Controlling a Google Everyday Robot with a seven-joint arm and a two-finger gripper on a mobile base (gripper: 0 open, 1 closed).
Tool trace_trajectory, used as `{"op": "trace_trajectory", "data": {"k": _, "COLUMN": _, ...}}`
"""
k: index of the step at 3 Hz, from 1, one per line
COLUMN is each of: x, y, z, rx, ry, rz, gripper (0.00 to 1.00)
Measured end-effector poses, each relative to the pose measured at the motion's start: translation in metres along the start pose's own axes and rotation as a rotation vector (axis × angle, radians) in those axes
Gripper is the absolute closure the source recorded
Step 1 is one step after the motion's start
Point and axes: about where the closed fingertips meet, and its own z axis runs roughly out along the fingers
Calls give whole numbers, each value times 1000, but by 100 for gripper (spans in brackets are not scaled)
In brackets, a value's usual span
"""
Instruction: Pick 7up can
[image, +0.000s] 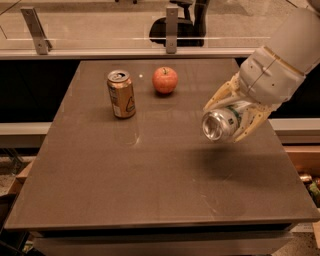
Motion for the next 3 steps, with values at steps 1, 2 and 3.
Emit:
{"op": "trace_trajectory", "data": {"k": 1, "x": -10, "y": -15, "z": -33, "rx": 21, "ry": 6, "rz": 32, "gripper": 100}}
{"op": "trace_trajectory", "data": {"k": 2, "x": -22, "y": -37, "z": -59, "rx": 59, "ry": 38, "rz": 62, "gripper": 100}}
{"op": "trace_trajectory", "data": {"k": 3, "x": -33, "y": -58, "z": -79, "rx": 99, "ry": 73, "rz": 75, "gripper": 100}}
